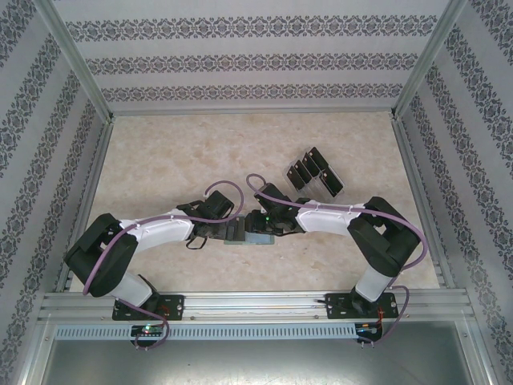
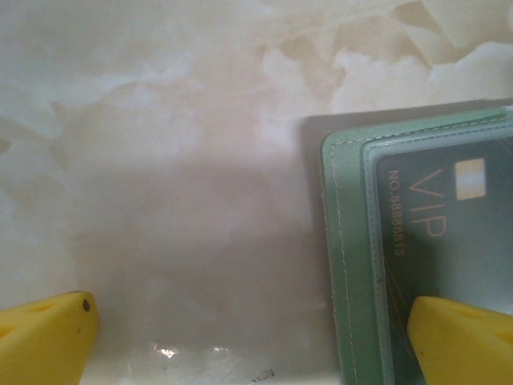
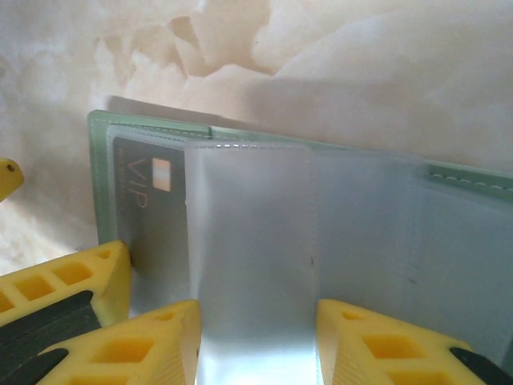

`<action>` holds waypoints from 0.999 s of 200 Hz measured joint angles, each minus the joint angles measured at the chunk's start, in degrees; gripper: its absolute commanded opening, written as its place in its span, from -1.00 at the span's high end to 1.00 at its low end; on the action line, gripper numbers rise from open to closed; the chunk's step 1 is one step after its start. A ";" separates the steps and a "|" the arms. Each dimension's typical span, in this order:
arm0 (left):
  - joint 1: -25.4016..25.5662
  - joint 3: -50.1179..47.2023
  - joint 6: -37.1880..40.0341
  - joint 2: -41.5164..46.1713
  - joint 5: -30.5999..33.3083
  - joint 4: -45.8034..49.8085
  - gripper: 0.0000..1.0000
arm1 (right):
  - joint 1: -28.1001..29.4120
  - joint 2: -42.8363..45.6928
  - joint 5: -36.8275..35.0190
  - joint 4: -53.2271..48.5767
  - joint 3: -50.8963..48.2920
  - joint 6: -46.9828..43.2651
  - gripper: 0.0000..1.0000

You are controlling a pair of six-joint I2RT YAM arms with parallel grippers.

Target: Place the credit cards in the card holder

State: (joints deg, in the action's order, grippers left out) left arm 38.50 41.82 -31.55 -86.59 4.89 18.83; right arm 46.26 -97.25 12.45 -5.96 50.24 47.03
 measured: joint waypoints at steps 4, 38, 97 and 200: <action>0.00 0.00 0.00 0.00 0.00 0.00 -1.00 | 0.04 0.00 0.09 0.15 0.00 0.15 0.16; 0.00 -0.02 0.00 0.02 -0.02 -0.02 -1.00 | 0.52 0.07 0.55 0.72 0.00 0.98 0.16; 0.00 -0.07 -0.17 0.31 0.07 0.02 -1.00 | 0.50 0.22 1.18 2.56 0.00 2.14 0.16; -0.07 -3.37 -4.15 11.50 5.55 1.77 -1.00 | 1.38 -1.46 2.67 5.44 0.31 3.76 0.17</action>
State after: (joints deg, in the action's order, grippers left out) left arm 38.44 38.46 -35.70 -75.09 10.44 20.60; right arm 47.64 -98.72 15.11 -0.51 50.54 50.78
